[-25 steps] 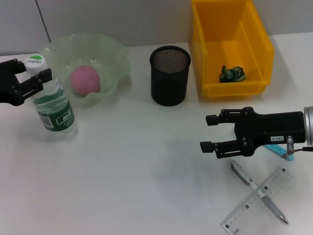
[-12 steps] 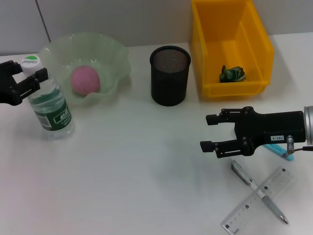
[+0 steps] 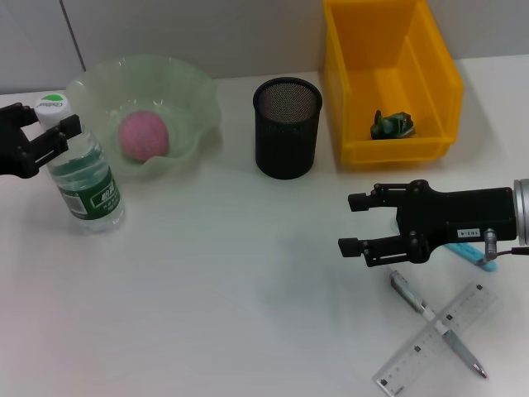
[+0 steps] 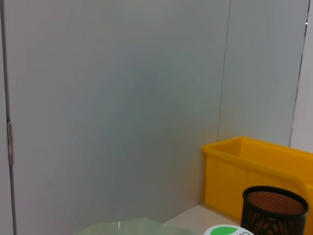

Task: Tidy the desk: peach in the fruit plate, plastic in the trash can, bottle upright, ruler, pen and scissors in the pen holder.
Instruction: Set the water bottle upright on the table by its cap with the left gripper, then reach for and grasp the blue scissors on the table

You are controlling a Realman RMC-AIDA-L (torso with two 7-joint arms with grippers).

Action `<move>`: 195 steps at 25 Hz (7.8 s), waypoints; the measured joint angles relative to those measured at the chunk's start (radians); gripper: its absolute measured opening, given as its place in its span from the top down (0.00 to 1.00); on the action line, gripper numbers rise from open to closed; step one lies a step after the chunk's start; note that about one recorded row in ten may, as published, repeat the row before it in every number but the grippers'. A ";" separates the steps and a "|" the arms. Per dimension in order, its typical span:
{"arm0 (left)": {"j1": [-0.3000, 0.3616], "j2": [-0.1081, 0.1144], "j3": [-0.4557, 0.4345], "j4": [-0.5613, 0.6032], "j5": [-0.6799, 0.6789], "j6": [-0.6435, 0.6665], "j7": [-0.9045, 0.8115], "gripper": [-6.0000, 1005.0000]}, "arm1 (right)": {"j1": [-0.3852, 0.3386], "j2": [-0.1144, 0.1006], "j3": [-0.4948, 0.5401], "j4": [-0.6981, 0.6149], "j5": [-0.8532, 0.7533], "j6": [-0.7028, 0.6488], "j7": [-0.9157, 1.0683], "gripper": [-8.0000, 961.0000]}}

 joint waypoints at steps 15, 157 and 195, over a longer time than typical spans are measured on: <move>0.001 -0.004 0.000 -0.014 0.000 -0.009 0.012 0.42 | 0.000 0.000 -0.003 0.000 0.000 0.000 0.001 0.16; -0.050 -0.020 0.413 -0.259 -0.039 0.053 0.179 0.14 | 0.351 -0.022 -0.314 -0.220 -0.847 0.005 0.979 0.20; -0.050 -0.023 0.413 -0.260 -0.047 0.039 0.179 0.14 | 0.340 -0.006 -0.315 -0.149 -0.852 0.114 0.969 0.46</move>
